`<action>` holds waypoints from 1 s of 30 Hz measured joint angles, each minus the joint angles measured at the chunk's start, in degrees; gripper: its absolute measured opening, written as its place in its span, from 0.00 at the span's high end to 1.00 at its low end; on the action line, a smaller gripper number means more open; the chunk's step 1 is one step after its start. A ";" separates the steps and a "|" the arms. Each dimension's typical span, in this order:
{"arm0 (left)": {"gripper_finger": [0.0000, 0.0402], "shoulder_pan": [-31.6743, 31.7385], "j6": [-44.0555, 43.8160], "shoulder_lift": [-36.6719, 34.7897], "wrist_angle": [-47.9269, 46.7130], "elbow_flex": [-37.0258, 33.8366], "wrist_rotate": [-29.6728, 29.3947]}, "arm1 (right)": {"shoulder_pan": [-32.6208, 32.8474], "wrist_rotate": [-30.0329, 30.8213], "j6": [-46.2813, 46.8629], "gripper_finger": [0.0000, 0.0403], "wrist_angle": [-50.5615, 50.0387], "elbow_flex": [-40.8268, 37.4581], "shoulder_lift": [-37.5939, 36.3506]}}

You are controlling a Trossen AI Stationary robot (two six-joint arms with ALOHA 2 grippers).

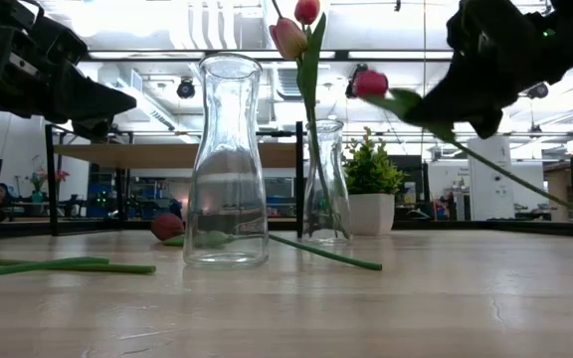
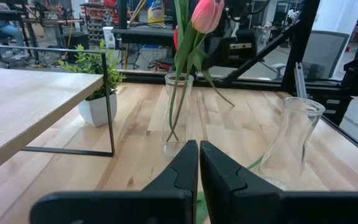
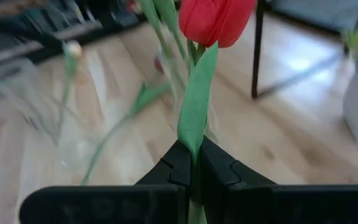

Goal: Pick and place flowers into a vace then onto a shelf
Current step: Put the red tulip into the top transparent flower vase

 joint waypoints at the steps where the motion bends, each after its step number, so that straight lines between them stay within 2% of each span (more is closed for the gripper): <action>1: 1.00 -0.01 0.00 0.00 0.01 0.00 0.00 | -0.40 -0.02 -2.72 0.98 3.78 -0.70 -0.19; 14: 1.00 0.00 0.00 0.01 0.72 0.00 -0.02 | -6.05 -0.70 -35.40 0.98 38.37 -1.16 -1.82; 18: 1.00 -0.01 0.02 0.00 0.84 0.00 -0.04 | -7.55 -7.20 -41.94 0.98 48.38 -0.56 -1.63; 20: 1.00 -0.01 0.00 0.00 0.88 0.00 -0.04 | -8.47 -10.45 -43.15 0.98 50.21 0.12 -1.65; 25: 1.00 -0.01 0.02 0.00 1.21 0.00 -0.04 | -11.04 -12.06 -43.78 0.98 50.72 1.84 -1.63; 30: 1.00 -0.01 0.00 0.02 1.65 0.00 -0.02 | -13.80 -17.03 -43.33 0.98 49.56 4.38 -1.63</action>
